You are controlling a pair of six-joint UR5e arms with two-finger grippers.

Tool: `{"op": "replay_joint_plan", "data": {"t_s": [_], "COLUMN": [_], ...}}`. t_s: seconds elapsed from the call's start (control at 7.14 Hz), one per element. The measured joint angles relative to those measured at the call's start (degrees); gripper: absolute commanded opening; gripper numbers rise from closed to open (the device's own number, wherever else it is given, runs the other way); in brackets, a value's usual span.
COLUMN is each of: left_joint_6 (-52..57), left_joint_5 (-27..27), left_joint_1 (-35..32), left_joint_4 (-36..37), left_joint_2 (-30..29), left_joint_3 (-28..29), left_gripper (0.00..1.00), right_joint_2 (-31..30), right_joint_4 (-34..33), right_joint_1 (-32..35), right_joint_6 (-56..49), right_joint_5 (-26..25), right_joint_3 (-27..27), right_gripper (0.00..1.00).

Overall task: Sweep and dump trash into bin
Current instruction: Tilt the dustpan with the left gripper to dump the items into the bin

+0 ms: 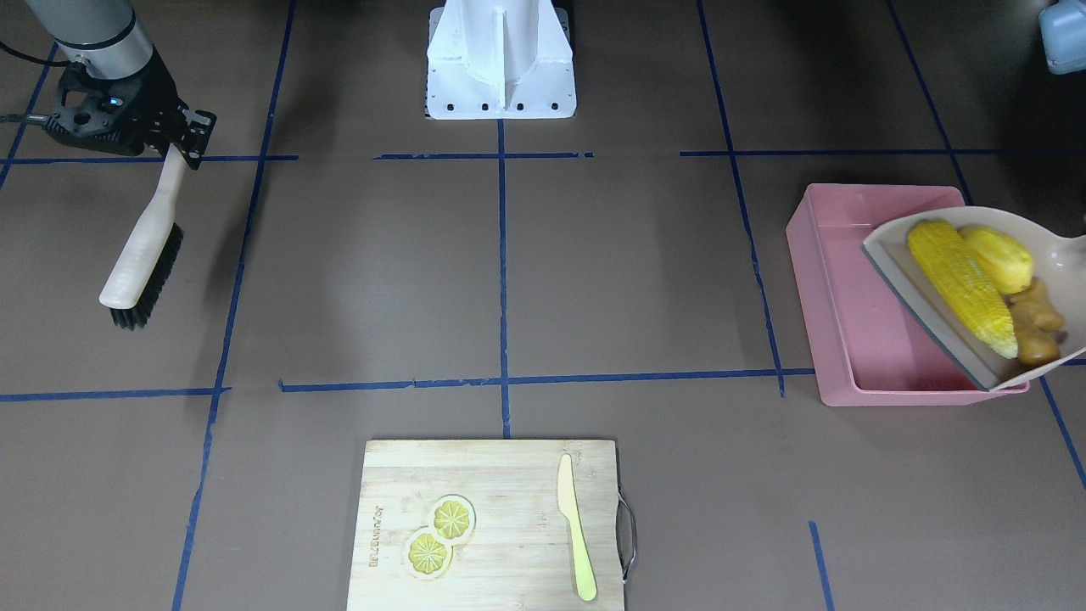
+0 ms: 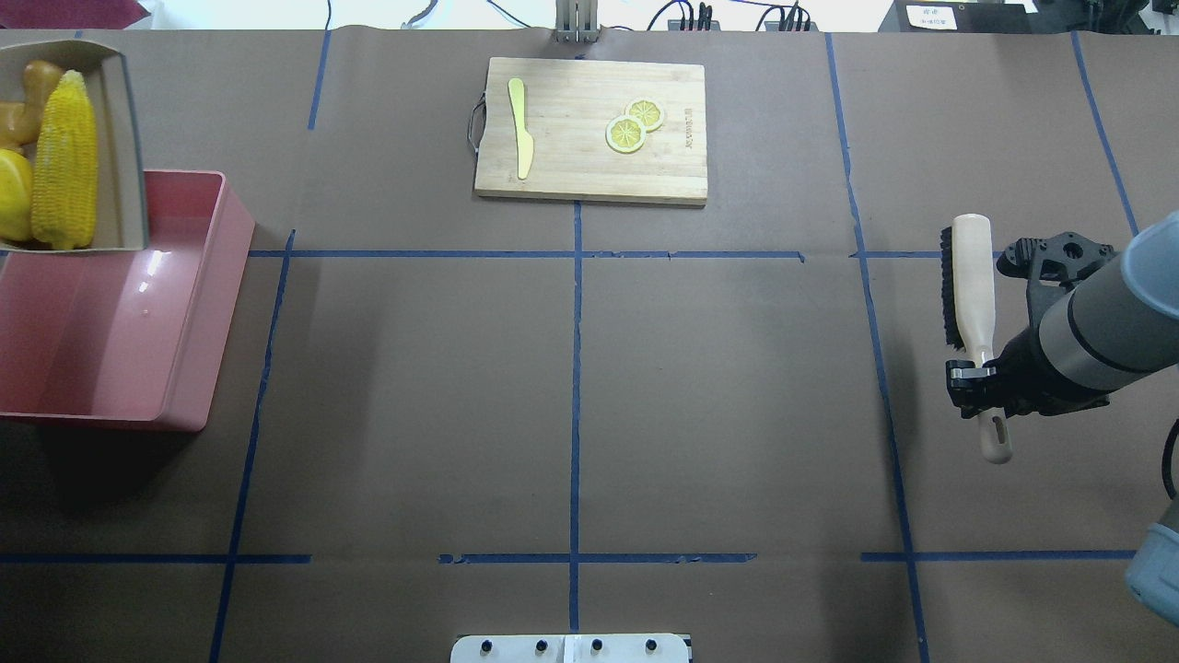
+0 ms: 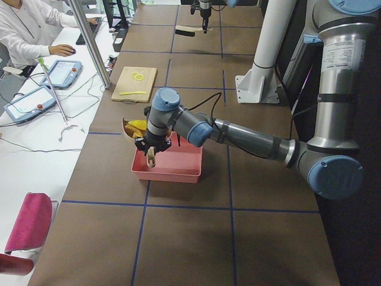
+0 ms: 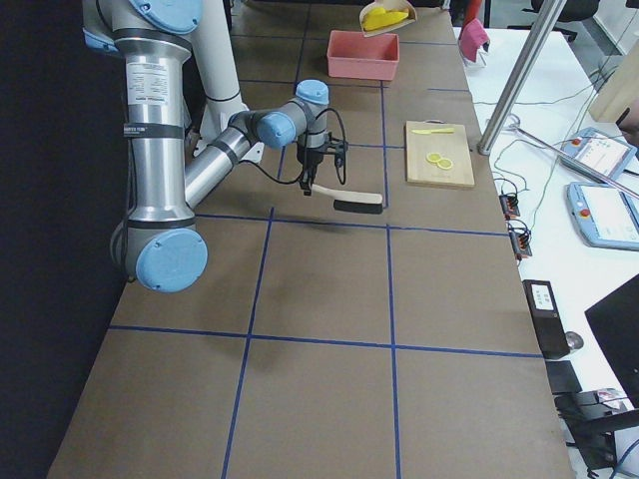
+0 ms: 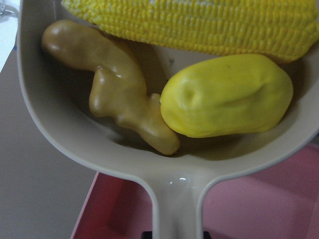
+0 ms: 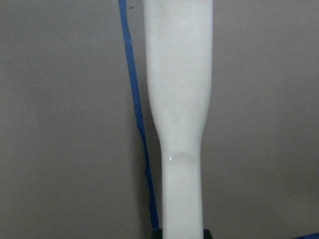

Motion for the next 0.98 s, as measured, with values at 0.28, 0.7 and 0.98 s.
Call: {"op": "replay_joint_plan", "data": {"t_s": [0.28, 0.7, 0.98], "left_joint_6": [10.2, 26.0, 29.0], "left_joint_5": [10.7, 22.7, 29.4], "left_joint_1": [0.2, 1.9, 3.4], "left_joint_4": [5.1, 6.3, 6.3], "left_joint_2": [-1.0, -2.9, -3.3], "left_joint_3": [-0.8, -1.2, -1.3], "left_gripper": [0.0, 0.0, 0.0], "right_joint_2": [-1.1, -1.2, -0.9], "right_joint_4": [2.1, 2.5, 2.5], "right_joint_1": [-0.1, -0.2, -0.2], "right_joint_6": [-0.2, -0.2, 0.3], "right_joint_5": [-0.3, -0.3, -0.2], "right_joint_3": [-0.9, -2.1, -2.2], "right_gripper": [0.0, 0.0, 0.01]}}
